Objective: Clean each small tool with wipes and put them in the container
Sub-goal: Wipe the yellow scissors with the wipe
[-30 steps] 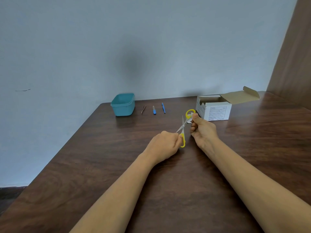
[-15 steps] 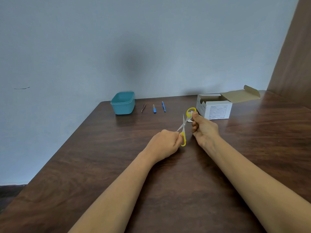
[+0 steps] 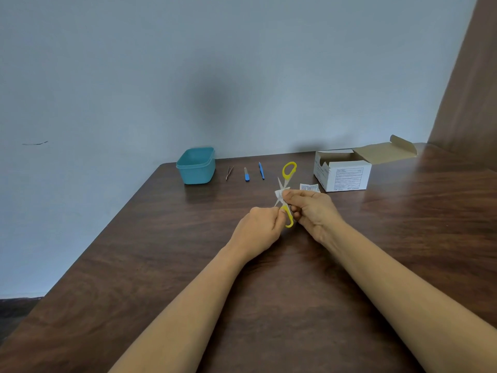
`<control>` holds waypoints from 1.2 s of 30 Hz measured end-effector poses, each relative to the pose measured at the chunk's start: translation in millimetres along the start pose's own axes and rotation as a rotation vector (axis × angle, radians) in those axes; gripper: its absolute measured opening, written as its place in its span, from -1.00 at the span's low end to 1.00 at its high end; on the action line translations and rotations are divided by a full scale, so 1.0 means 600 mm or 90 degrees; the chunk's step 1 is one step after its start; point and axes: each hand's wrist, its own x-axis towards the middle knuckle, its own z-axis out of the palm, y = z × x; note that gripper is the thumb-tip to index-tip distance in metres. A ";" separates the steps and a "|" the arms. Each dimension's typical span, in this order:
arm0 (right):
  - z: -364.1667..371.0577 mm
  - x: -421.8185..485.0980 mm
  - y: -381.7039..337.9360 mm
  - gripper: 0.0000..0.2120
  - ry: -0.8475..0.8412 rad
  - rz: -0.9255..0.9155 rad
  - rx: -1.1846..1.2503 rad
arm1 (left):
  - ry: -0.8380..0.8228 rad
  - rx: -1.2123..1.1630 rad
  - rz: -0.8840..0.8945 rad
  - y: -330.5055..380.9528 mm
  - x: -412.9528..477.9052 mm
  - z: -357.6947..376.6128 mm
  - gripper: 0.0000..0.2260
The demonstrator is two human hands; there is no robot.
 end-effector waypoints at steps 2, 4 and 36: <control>0.001 -0.001 -0.003 -0.98 -0.016 0.010 -0.034 | 0.007 -0.016 -0.009 0.000 0.001 -0.001 -0.63; -0.002 0.000 -0.007 -0.95 -0.038 0.030 -0.044 | 0.020 -0.019 -0.018 0.000 0.001 0.000 -0.64; -0.009 0.000 -0.007 -0.91 0.094 -0.020 0.114 | -0.042 0.065 0.007 0.007 -0.003 -0.001 -0.66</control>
